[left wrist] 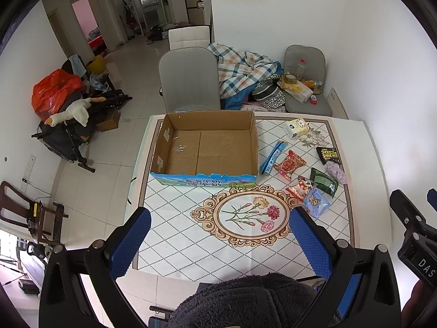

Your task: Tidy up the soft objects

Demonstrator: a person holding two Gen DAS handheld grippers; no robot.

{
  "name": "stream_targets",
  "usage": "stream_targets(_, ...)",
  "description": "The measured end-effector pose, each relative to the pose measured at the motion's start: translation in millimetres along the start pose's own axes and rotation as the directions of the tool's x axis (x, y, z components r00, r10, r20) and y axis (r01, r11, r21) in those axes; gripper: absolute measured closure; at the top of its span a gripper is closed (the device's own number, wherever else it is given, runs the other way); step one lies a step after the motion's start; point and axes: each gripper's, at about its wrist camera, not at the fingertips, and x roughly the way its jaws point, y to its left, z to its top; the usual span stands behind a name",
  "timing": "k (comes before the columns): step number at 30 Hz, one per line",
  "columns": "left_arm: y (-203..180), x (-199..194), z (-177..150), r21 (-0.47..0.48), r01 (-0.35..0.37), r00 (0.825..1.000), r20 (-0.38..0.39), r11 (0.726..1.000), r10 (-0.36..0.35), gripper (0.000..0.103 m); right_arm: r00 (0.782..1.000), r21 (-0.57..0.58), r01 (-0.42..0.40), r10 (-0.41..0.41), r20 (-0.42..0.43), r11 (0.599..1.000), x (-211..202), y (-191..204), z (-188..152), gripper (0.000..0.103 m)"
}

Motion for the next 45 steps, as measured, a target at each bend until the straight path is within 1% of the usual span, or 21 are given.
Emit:
stream_targets(14,2,1,8,-0.004,0.010,1.000,-0.002,1.000,-0.010,0.000,1.000,-0.006,0.009,-0.009,0.009,1.000,0,4,4,0.000)
stream_targets(27,2,1,7,-0.006,0.012,1.000,0.000,1.000,-0.012,0.000,1.000,-0.007,0.008,-0.008,0.007,1.000,0,4,5,0.000)
stream_targets(34,5,9,12,-0.007,0.018,1.000,-0.012,1.000,-0.018,0.000,1.000,-0.009,0.009,-0.009,0.007,1.000,1,6,8,0.000)
stream_targets(38,3,14,14,-0.009,0.022,1.000,-0.019,1.000,-0.023,0.000,1.000,-0.005,0.011,-0.011,0.002,1.000,6,7,11,0.000)
stream_targets(45,-6,29,30,0.004,0.041,0.998,-0.038,0.999,-0.041,0.000,0.999,0.016,0.008,-0.007,-0.035,1.000,25,2,16,0.000)
